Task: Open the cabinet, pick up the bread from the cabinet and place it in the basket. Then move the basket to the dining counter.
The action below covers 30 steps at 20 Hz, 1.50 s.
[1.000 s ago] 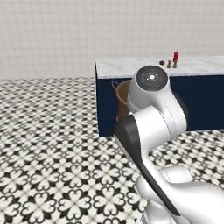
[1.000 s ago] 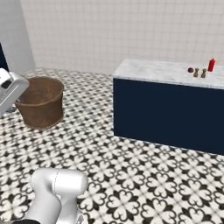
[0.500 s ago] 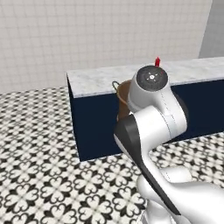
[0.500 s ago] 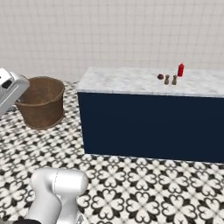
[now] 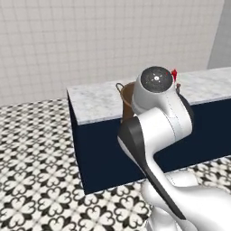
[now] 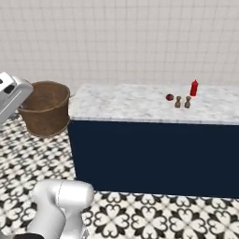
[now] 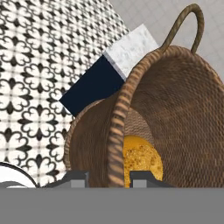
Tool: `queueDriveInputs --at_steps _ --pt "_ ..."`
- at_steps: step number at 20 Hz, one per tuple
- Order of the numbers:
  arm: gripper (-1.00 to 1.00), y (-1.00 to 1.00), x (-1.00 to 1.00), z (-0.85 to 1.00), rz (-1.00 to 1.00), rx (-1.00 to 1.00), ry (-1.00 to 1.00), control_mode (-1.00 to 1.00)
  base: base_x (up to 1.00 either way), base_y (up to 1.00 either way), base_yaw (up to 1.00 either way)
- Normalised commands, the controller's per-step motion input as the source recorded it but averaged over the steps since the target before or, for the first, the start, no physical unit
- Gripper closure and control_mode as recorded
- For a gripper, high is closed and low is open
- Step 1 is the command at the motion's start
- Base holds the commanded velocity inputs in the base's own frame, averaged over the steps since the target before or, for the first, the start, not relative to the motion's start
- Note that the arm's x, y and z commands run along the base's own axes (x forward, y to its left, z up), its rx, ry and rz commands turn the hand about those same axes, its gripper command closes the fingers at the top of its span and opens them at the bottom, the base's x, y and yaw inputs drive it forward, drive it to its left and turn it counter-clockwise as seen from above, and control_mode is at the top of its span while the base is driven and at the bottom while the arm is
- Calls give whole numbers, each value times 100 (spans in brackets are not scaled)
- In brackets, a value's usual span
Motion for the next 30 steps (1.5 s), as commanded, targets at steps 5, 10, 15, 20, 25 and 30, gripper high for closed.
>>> queueDriveInputs --at_steps 5,10,15,20,25,30 --pt "100 0 0 0 0 0 0 100 100 -14 0" --pt "100 0 0 0 0 0 0 100 99 -26 -5" --pt "100 0 0 0 0 0 0 100 48 -32 -12" --pt "100 0 0 0 0 0 0 100 65 -31 -10" --pt "100 0 0 0 0 0 0 100 40 -29 -1" --pt "100 0 0 0 0 0 0 100 43 -18 6"
